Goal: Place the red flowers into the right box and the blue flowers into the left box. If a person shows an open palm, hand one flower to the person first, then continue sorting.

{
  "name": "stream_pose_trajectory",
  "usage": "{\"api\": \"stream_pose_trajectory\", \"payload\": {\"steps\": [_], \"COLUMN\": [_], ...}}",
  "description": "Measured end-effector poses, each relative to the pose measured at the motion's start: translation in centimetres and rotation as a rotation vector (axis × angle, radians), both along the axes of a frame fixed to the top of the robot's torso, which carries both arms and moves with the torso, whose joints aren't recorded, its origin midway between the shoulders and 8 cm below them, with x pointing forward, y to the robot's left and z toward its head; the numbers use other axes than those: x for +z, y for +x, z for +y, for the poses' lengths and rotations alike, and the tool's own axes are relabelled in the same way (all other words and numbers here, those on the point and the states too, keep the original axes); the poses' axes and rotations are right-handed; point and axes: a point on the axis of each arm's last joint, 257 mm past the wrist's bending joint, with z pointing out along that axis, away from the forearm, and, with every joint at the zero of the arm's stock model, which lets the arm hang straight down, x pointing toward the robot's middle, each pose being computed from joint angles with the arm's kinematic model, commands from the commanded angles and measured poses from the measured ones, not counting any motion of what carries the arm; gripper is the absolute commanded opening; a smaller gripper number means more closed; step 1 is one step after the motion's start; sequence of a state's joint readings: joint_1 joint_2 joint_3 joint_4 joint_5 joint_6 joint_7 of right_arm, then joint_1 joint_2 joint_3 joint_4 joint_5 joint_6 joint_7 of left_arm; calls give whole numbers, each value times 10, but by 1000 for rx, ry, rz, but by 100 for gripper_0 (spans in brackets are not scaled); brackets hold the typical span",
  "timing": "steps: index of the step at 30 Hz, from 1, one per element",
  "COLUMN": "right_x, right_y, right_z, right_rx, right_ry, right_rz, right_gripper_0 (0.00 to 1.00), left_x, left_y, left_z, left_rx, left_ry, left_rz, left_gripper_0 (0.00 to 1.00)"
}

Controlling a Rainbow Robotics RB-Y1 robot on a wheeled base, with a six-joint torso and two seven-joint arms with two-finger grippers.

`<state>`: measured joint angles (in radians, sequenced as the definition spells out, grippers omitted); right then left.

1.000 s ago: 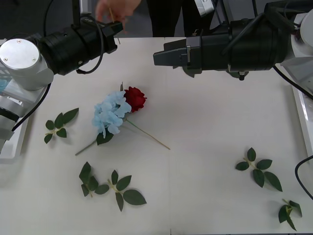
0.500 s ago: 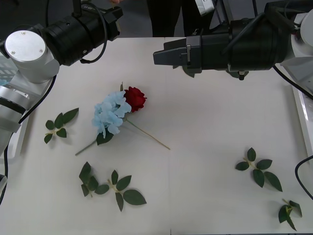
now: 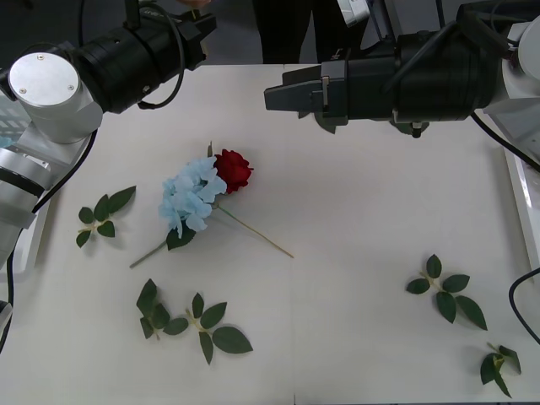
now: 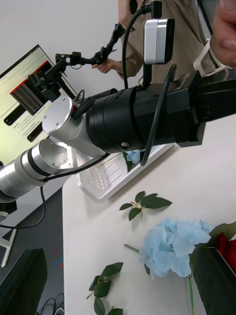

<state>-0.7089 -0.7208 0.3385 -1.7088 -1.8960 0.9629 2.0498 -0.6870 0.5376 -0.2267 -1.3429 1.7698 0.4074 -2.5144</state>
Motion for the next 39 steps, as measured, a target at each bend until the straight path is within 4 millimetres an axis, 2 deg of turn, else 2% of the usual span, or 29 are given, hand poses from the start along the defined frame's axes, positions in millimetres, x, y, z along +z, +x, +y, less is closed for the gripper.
{"api": "stream_pose_trajectory", "payload": {"steps": [19,26,30,35,39], "right_x": [0,-5,-28,-57,-75], "right_y": [0,2,6,8,8], "right_z": [0,-4,-27,-77,-121], "right_rx": [1,-2,-5,-13,-25], "right_ry": [2,-12,-90,-240,-345], "right_rz": [2,16,58,83,115], "right_gripper_0": [86,87,87,87,87], "left_x": [4,0,-5,-47,-80], "left_y": [-1,-22,-48,-103,-138], "left_z": [0,-10,-7,1,11], "left_rx": [-9,-127,-166,-252,-297], "left_ry": [-36,-45,-32,38,67], "left_rz": [10,65,59,120,188], "left_gripper_0": [100,100,100,100,100]}}
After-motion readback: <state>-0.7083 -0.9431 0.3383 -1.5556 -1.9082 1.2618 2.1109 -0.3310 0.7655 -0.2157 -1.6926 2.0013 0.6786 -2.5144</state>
